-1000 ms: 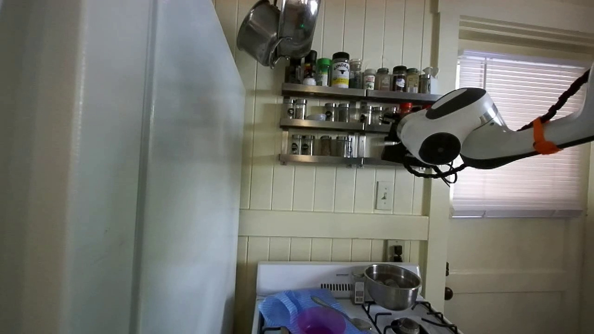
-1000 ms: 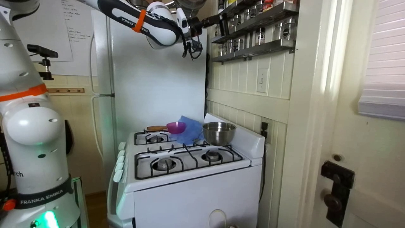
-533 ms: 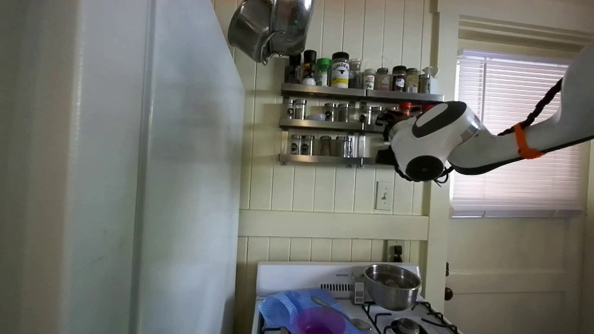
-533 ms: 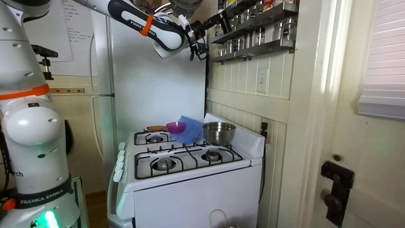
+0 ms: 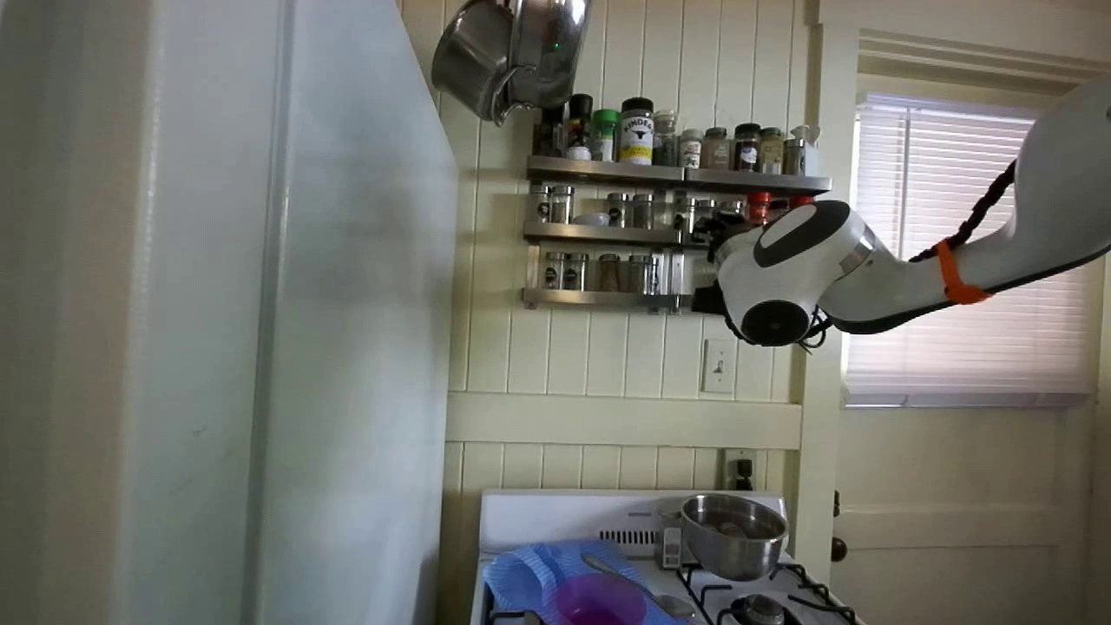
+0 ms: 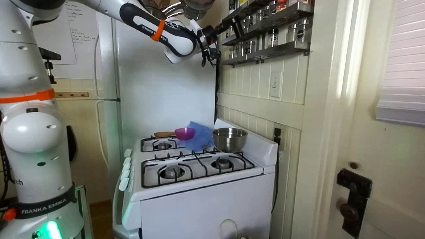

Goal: Put the black bottle on the bottom shelf

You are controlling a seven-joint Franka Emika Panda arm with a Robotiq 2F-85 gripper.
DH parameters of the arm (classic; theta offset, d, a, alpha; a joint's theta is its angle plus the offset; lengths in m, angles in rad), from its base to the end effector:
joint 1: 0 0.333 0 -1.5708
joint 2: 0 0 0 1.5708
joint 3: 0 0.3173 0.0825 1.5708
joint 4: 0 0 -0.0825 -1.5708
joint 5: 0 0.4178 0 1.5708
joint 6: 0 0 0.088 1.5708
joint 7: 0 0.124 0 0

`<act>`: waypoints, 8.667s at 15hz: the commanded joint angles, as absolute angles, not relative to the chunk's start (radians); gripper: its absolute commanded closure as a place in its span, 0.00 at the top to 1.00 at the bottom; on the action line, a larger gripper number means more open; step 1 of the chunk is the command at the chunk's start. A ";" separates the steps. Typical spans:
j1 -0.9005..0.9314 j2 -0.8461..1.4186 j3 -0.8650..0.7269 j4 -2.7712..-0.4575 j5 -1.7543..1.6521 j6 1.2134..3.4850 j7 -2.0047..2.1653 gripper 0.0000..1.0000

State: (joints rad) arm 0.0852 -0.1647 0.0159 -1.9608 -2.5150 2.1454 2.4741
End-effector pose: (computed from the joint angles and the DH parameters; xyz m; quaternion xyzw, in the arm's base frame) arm 0.6031 0.0287 0.6595 0.4568 -0.1415 0.8565 0.1941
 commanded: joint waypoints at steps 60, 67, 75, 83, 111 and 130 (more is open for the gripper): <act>0.015 0.070 0.012 -1.705 -2.390 2.308 2.467 0.18; 0.023 0.093 0.027 -1.727 -2.440 2.262 2.458 0.18; 0.015 0.101 0.024 -1.664 -2.420 2.285 2.433 0.18; 0.005 0.145 0.024 -1.597 -2.375 2.343 2.404 0.18; -0.012 0.191 0.026 -1.559 -2.255 2.366 2.266 1.00; 0.175 0.080 -0.024 -1.912 -2.512 1.773 2.314 1.00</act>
State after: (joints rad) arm 0.0454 0.1298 0.0578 -1.8235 -2.5133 1.8966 2.3372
